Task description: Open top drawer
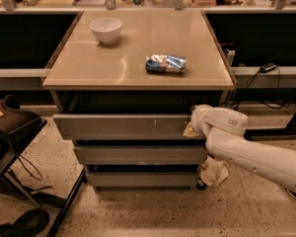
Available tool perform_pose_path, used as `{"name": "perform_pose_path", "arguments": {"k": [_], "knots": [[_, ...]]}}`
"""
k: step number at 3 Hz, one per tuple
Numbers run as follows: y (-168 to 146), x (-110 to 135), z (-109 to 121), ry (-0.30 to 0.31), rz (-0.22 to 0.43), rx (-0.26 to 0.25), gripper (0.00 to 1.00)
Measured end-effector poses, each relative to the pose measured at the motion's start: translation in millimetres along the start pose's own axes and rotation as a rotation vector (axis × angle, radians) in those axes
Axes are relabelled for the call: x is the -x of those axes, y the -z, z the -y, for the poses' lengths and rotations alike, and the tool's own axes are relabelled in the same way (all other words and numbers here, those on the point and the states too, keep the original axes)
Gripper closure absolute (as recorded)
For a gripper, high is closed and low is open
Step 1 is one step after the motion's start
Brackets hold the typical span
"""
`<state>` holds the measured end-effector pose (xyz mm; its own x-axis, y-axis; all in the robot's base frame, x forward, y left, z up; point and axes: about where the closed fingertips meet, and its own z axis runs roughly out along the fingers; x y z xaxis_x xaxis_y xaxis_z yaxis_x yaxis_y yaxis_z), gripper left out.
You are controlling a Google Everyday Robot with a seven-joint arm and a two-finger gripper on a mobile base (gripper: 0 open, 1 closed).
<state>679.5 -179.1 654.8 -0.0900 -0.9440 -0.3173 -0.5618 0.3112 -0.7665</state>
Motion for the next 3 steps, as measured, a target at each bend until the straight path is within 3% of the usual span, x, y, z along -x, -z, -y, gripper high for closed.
{"name": "perform_pose_path", "arguments": {"k": [3], "knots": [[18.4, -1.0, -17.3, 0.02, 0.021, -0.006, 1.0]]}}
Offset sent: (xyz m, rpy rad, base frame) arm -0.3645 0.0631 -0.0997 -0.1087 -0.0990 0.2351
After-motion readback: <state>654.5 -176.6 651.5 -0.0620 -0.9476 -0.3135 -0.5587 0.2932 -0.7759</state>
